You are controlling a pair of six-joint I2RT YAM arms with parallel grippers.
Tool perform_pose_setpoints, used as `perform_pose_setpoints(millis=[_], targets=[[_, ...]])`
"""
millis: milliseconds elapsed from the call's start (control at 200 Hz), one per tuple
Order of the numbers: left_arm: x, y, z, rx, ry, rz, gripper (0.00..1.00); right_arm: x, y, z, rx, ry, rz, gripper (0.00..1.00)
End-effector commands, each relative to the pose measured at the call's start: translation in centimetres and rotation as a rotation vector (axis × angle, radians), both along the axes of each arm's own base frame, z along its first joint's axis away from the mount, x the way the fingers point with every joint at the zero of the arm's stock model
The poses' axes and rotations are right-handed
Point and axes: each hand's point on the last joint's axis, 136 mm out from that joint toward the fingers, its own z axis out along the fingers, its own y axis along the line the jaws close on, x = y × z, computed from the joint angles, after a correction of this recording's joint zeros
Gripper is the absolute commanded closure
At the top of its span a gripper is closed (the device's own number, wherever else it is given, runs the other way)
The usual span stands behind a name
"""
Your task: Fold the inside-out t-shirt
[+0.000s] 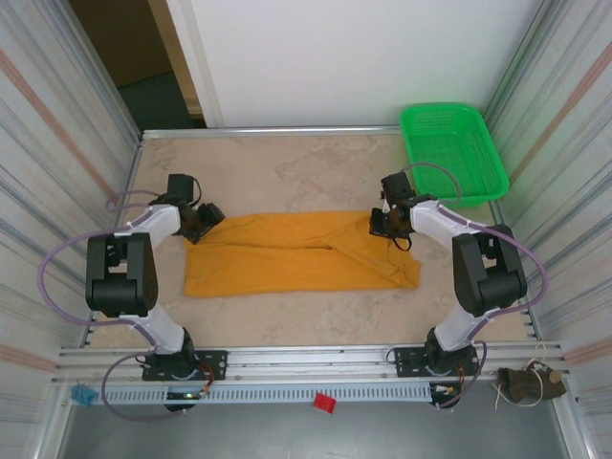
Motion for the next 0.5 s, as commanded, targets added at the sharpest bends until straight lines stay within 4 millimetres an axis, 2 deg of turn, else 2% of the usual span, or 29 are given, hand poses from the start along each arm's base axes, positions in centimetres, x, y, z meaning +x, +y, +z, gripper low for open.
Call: perform_pose_setpoints(millis=[0, 85, 371, 496], targets=[[-0.6, 0.6, -1.1, 0.023, 0.028, 0.019, 0.38, -0.4, -0.2, -0.1, -0.019, 0.0, 0.018, 1.0], [-0.8, 0.6, -1.2, 0.026, 0.033, 0.021, 0.38, -0.5, 0.1, 1.1, 0.006, -0.022, 0.024, 1.0], [-1.0, 0.6, -1.4, 0.026, 0.035, 0.027, 0.38, -2.2, 0.5, 7.3, 0.078, -0.143, 0.013, 1.0], [-0.9, 0.7, -1.4, 0.024, 0.034, 0.03, 0.38, -4.0, 0.9, 8.1, 0.097, -0.153, 0.013, 1.0]])
